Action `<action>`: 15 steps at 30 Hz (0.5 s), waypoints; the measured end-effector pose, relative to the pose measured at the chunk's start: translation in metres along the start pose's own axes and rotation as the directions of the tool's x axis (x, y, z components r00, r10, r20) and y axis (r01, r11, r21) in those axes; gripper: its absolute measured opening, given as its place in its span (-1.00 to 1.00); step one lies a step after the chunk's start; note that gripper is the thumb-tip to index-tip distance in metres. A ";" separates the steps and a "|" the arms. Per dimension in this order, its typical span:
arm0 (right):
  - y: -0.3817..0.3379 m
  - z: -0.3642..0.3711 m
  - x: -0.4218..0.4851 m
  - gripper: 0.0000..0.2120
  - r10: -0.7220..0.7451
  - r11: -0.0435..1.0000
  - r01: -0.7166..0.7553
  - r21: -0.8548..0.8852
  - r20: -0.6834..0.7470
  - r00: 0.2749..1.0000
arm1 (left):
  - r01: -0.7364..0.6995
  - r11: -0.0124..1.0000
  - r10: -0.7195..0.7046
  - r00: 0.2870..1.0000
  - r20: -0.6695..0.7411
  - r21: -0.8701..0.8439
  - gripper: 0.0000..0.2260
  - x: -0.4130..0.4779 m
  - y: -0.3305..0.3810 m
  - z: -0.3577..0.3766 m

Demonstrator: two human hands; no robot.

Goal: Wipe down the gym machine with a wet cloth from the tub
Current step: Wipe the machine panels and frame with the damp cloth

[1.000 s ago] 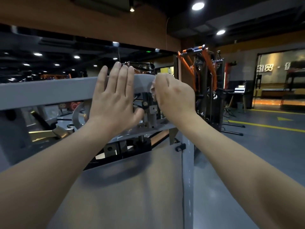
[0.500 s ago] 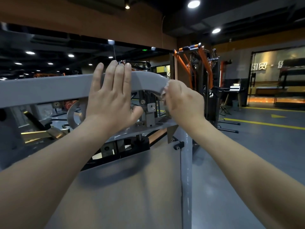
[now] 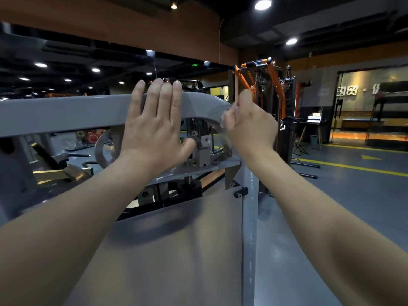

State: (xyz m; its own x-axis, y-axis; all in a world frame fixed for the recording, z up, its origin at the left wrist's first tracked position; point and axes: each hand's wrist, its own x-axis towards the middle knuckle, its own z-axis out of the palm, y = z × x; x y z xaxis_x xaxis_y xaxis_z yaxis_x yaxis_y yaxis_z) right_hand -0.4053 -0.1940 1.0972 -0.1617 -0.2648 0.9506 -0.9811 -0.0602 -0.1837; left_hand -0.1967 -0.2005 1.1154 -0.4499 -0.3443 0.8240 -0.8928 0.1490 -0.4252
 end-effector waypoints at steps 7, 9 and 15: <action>-0.014 0.005 0.012 -0.84 -0.173 0.984 0.176 0.038 -0.059 0.983 | -0.002 1.000 0.002 1.000 0.003 -0.011 -0.11 -0.001 0.000 -0.001; 0.005 0.004 0.001 -0.80 -0.037 0.998 0.039 0.045 -0.042 0.998 | -0.001 1.000 0.001 1.000 0.009 -0.006 -0.11 0.000 0.001 -0.002; -0.042 0.002 0.021 -0.86 -0.077 0.995 0.081 0.063 -0.073 0.994 | 0.004 1.000 -0.004 1.000 0.005 0.010 -0.09 0.000 0.002 -0.001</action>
State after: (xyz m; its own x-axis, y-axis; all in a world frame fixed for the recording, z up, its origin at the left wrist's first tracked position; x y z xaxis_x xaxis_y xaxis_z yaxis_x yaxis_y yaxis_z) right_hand -0.3675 -0.1988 1.1245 -0.0933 -0.1880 0.9777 -0.9824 -0.1420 -0.1211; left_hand -0.1982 -0.1990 1.1152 -0.4459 -0.3496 0.8240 -0.8944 0.1384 -0.4253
